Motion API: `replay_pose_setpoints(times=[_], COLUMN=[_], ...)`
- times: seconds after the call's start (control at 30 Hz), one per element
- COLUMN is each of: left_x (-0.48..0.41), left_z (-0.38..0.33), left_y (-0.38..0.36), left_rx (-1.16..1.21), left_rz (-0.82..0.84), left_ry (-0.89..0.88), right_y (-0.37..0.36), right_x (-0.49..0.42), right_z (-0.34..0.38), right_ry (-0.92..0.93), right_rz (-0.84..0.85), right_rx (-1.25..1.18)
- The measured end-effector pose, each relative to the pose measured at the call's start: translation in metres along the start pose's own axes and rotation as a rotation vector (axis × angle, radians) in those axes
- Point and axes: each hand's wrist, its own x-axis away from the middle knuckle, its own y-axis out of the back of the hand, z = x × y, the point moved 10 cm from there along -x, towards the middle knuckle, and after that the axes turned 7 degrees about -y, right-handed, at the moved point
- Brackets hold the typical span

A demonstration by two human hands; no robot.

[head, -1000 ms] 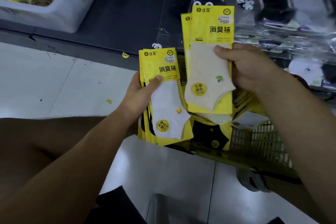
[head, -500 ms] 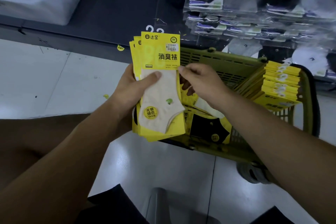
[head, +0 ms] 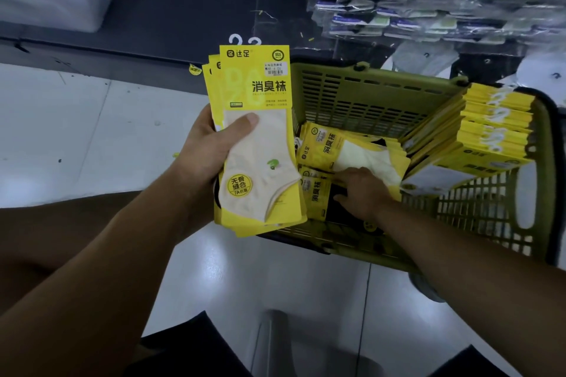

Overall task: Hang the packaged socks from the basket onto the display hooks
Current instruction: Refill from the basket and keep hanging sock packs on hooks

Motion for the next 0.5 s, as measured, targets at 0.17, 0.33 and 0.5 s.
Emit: replay_pose_setpoints(times=[0.17, 0.33, 0.5], left_x=[-0.001, -0.002, 0.0], left_z=[-0.002, 0.0, 0.002], left_y=[0.001, 0.001, 0.003], left_rx=[-0.003, 0.006, 0.022], left_rz=[-0.008, 0.019, 0.01], left_ry=[-0.014, 0.001, 0.027], right_y=[-0.001, 0.005, 0.019], right_x=[-0.005, -0.009, -0.005], right_z=[0.003, 0.008, 0.001], right_ry=[-0.001, 0.034, 0.014], right_rz=[-0.013, -0.028, 0.036], right_rx=[-0.037, 0.152, -0.161])
